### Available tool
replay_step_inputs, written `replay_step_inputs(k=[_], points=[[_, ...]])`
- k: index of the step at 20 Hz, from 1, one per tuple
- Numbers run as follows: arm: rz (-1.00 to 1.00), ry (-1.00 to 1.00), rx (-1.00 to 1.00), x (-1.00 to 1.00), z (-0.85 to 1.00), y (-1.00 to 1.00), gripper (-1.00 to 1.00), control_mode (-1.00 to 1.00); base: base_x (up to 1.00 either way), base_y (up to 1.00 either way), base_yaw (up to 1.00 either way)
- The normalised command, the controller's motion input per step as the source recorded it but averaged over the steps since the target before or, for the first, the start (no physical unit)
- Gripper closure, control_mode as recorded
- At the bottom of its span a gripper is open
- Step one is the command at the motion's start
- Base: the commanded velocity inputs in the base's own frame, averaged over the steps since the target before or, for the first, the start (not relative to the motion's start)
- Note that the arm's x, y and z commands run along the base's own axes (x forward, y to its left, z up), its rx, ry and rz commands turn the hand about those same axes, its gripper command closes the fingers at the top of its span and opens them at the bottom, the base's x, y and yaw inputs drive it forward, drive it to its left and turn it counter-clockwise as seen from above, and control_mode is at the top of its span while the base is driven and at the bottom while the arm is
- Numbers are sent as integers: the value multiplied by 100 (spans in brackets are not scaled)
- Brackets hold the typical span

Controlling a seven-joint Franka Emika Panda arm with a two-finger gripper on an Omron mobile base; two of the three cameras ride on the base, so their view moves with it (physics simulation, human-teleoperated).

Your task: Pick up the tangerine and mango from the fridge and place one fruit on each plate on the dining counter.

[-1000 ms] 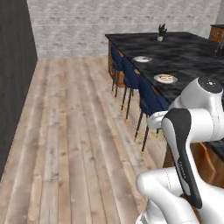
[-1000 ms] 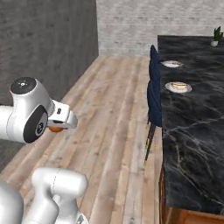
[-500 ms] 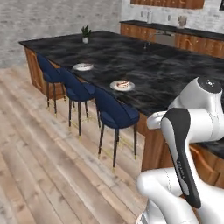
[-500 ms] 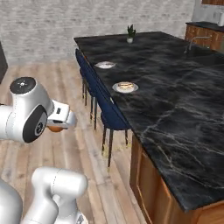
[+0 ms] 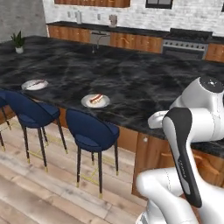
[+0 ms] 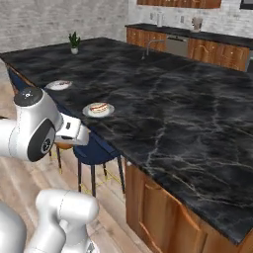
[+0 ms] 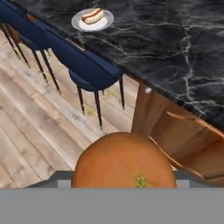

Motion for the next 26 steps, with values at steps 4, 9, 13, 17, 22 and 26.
replay_step_inputs(k=[4, 9, 13, 17, 22, 26], points=[[0, 0, 0, 0, 0, 0, 100, 100, 86, 100, -42], [0, 0, 0, 0, 0, 0, 100, 100, 88, 100, -49], [0, 0, 0, 0, 0, 0, 100, 100, 52, 100, -53], [0, 0, 0, 0, 0, 0, 100, 100, 44, 100, -56], [0, 0, 0, 0, 0, 0, 100, 100, 61, 62, -37], [0, 0, 0, 0, 0, 0, 100, 100, 59, 0, -40]])
